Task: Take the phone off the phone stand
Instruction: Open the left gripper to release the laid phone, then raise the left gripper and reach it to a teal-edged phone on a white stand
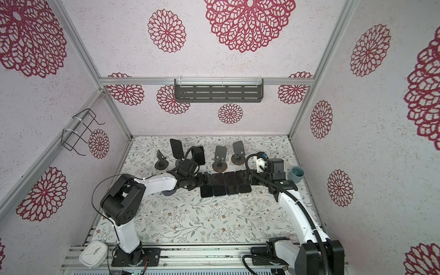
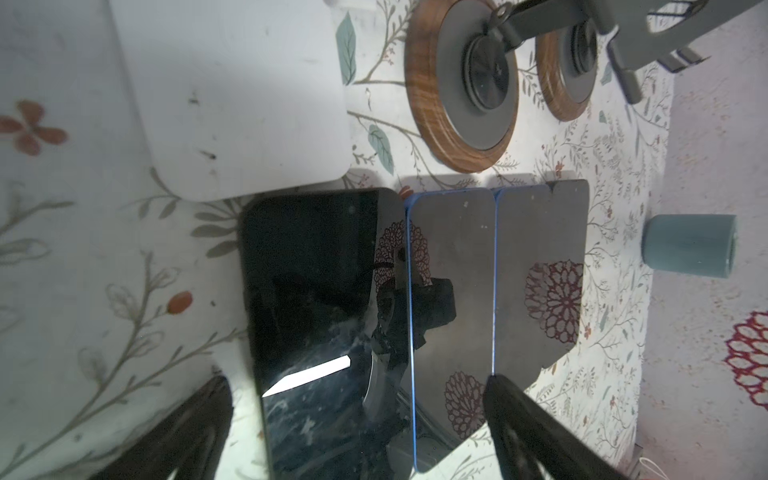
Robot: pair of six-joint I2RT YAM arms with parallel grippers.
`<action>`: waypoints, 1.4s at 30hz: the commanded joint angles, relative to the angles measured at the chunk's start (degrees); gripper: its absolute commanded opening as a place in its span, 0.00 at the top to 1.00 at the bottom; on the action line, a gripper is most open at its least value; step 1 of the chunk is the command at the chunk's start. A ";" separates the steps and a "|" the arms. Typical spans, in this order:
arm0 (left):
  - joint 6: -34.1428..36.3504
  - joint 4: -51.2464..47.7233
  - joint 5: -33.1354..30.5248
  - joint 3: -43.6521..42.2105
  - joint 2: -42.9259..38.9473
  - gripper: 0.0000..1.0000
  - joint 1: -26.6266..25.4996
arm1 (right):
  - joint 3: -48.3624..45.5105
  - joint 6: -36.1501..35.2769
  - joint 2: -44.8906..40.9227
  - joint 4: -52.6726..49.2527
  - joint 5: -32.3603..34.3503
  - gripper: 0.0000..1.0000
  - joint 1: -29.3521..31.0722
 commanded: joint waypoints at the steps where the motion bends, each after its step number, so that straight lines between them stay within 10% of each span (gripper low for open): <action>1: 1.54 -6.52 -3.53 0.58 -1.49 0.02 -0.78 | -0.62 -0.71 0.01 1.91 -0.57 0.25 -0.48; 10: 4.60 -12.88 -8.93 1.98 -7.96 0.02 -2.29 | 0.05 -0.07 0.11 0.35 1.50 0.25 -0.44; 21: 8.67 -10.81 -32.67 3.34 -19.85 0.02 -4.23 | -0.41 2.23 1.07 2.53 1.98 0.25 -0.41; 42: 20.55 -0.16 -43.36 19.16 1.69 0.02 -4.05 | -2.49 4.40 -1.51 3.20 2.67 0.26 -0.36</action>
